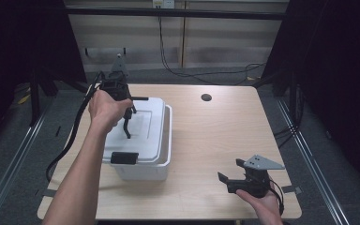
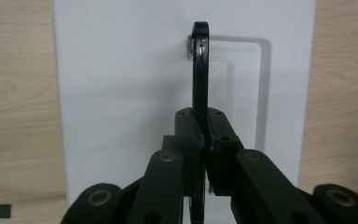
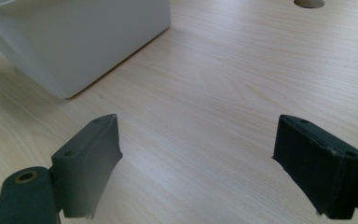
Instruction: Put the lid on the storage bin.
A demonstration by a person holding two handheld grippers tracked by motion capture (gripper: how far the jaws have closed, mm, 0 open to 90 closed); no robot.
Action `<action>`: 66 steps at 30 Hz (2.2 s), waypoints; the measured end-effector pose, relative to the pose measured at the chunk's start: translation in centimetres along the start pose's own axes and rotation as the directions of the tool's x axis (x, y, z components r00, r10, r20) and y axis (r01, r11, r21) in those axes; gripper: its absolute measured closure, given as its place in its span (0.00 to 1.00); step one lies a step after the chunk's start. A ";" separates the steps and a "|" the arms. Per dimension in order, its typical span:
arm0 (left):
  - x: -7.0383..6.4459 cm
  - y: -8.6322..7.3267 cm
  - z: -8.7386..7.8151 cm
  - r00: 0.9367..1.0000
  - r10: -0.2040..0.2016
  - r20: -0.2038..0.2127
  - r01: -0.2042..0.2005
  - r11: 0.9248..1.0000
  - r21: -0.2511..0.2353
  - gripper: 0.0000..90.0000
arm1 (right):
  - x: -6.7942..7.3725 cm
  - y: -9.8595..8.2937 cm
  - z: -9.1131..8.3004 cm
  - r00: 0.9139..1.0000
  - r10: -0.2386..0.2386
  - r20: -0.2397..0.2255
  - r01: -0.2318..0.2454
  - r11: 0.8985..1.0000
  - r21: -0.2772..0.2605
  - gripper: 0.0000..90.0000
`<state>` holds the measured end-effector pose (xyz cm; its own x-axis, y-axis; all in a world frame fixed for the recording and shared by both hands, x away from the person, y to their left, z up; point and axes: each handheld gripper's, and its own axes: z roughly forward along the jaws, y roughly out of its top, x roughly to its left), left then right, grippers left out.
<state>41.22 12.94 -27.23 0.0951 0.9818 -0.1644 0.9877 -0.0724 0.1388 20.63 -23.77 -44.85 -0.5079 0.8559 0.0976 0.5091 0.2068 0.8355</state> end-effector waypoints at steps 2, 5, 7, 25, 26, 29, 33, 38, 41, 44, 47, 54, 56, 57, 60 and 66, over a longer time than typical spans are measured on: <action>-0.2 0.0 0.1 1.000 0.006 -0.001 -0.006 1.000 0.004 0.94 | 0.0 0.0 0.0 1.000 0.005 0.001 -0.005 1.000 0.004 0.15; -0.5 -0.1 0.2 1.000 -0.003 0.013 0.003 1.000 0.000 0.94 | 0.0 0.0 0.0 1.000 0.002 -0.002 -0.002 1.000 0.002 0.15; -1.0 -0.1 0.6 1.000 0.001 0.014 -0.001 1.000 0.008 0.94 | 0.0 0.0 0.0 1.000 -0.001 -0.005 0.001 1.000 0.000 0.15; -1.7 -0.2 1.6 1.000 -0.009 0.025 0.008 1.000 0.016 0.94 | 0.1 0.0 0.0 1.000 -0.013 -0.008 0.013 1.000 0.000 0.15; -1.9 -0.3 1.8 1.000 -0.014 0.021 0.014 1.000 0.012 0.94 | 0.1 0.0 0.0 1.000 -0.013 -0.009 0.013 1.000 0.000 0.15; -2.1 -0.2 2.1 1.000 -0.005 0.014 0.005 1.000 0.017 0.94 | 0.1 0.0 0.0 1.000 -0.015 -0.010 0.015 1.000 0.000 0.15; -2.1 -0.2 2.2 1.000 -0.001 0.013 0.001 1.000 0.015 0.94 | 0.1 0.0 0.0 1.000 -0.014 -0.010 0.014 1.000 0.000 0.15; -2.1 -0.1 2.3 1.000 0.008 0.018 -0.008 1.000 0.016 0.94 | 0.1 0.0 0.0 1.000 -0.013 -0.011 0.013 1.000 0.001 0.15; -2.1 -0.1 2.4 1.000 0.014 0.016 -0.015 1.000 0.010 0.93 | 0.1 0.0 0.0 1.000 -0.012 -0.010 0.012 1.000 0.001 0.15; -2.3 -0.1 2.2 0.999 0.037 0.033 -0.037 0.999 -0.001 0.91 | 0.1 0.0 0.0 1.000 -0.013 -0.010 0.013 1.000 0.002 0.15; -2.1 0.0 2.2 0.999 0.041 0.032 -0.041 0.999 0.000 0.90 | 0.1 0.0 0.0 1.000 -0.012 -0.010 0.012 1.000 0.002 0.15; -1.7 0.1 1.7 0.998 0.061 0.034 -0.060 0.998 -0.031 0.82 | 0.1 0.0 0.1 1.000 -0.015 -0.012 0.015 1.000 0.004 0.15; -1.6 0.1 1.7 0.996 0.080 0.032 -0.079 0.997 -0.025 0.80 | 0.1 0.0 0.1 1.000 -0.015 -0.011 0.015 1.000 0.004 0.15; -1.5 0.1 1.7 0.996 0.085 0.027 -0.085 0.996 -0.026 0.79 | 0.1 0.0 0.1 1.000 -0.013 -0.012 0.013 1.000 0.004 0.15; -1.3 0.2 1.6 0.994 0.106 0.005 -0.105 0.994 -0.031 0.73 | 0.1 0.0 0.0 1.000 -0.011 -0.012 0.011 1.000 0.004 0.15; -0.4 0.2 1.4 0.987 0.149 0.055 -0.147 0.988 -0.040 0.49 | 0.1 0.0 0.1 1.000 -0.011 -0.012 0.011 1.000 0.006 0.15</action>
<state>41.59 12.33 -28.46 0.2475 0.9491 -0.1950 0.9572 -0.2084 0.2006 20.65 -23.63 -44.88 -0.5217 0.8479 0.0948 0.5075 0.2192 0.8333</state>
